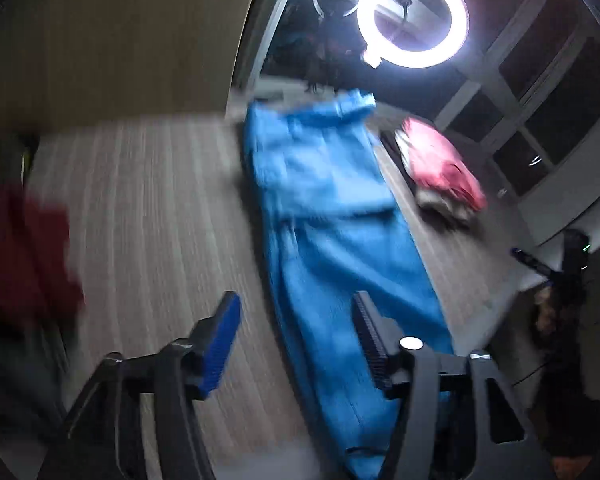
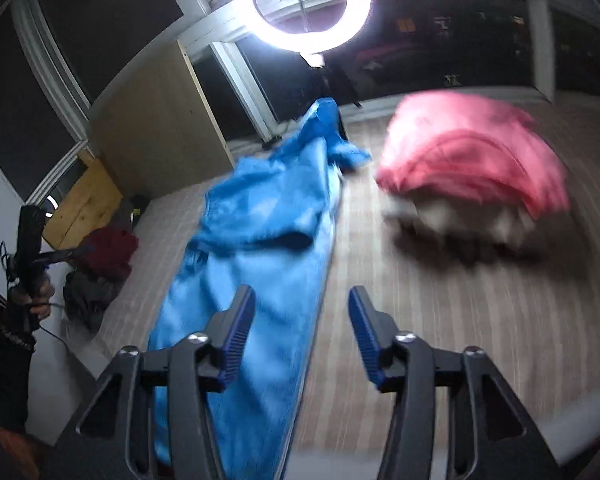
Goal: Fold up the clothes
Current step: 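Grasp the coat hem with the right gripper while the left gripper grasps it too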
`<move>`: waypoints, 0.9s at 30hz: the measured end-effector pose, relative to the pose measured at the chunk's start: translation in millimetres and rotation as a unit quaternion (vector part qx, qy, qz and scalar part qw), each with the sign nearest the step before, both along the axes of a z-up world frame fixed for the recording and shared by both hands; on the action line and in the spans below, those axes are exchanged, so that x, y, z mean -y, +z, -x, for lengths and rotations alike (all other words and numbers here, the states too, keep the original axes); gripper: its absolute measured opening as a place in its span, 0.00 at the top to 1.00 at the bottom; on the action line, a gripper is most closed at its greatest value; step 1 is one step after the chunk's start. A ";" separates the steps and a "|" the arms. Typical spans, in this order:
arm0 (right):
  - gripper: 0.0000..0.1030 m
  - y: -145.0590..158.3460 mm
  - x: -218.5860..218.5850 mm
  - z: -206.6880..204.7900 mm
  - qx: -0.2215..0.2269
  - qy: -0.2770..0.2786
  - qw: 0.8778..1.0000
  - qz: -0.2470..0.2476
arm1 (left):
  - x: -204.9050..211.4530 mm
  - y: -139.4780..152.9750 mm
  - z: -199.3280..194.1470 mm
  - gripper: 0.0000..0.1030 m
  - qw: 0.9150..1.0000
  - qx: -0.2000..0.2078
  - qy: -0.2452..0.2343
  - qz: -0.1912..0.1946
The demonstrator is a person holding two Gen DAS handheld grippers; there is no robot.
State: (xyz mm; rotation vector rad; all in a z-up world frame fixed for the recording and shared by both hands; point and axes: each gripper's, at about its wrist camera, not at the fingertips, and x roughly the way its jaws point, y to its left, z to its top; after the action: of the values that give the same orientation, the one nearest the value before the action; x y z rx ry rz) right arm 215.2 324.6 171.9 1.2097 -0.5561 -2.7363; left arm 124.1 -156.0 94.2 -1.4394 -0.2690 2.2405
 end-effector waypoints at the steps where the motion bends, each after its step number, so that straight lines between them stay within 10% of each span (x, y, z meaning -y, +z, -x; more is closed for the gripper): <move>1: 0.45 -11.3 8.3 -22.8 0.007 -0.011 1.000 0.007 | 0.1 -14.5 -20.1 0.45 1.000 0.019 0.001 -0.002; 8: 0.45 -111.0 69.4 -99.9 0.113 -0.053 0.992 0.013 | -38.1 -104.9 -115.2 0.46 0.990 0.138 -0.013 -0.032; 12: 0.45 -127.5 93.9 -109.6 0.120 -0.054 0.991 -0.006 | -64.2 -118.5 -118.4 0.45 0.992 0.115 -0.021 0.040; 27: 0.44 -142.1 115.9 -98.8 0.136 -0.034 0.989 -0.045 | -84.7 -134.7 -122.0 0.46 0.991 0.110 -0.057 0.050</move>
State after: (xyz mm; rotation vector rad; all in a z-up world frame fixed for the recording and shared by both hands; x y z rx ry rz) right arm 314.0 208.7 29.9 1.6301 -0.5111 -2.6939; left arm 246.1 -71.3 -40.5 -1.7123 -0.1429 2.0320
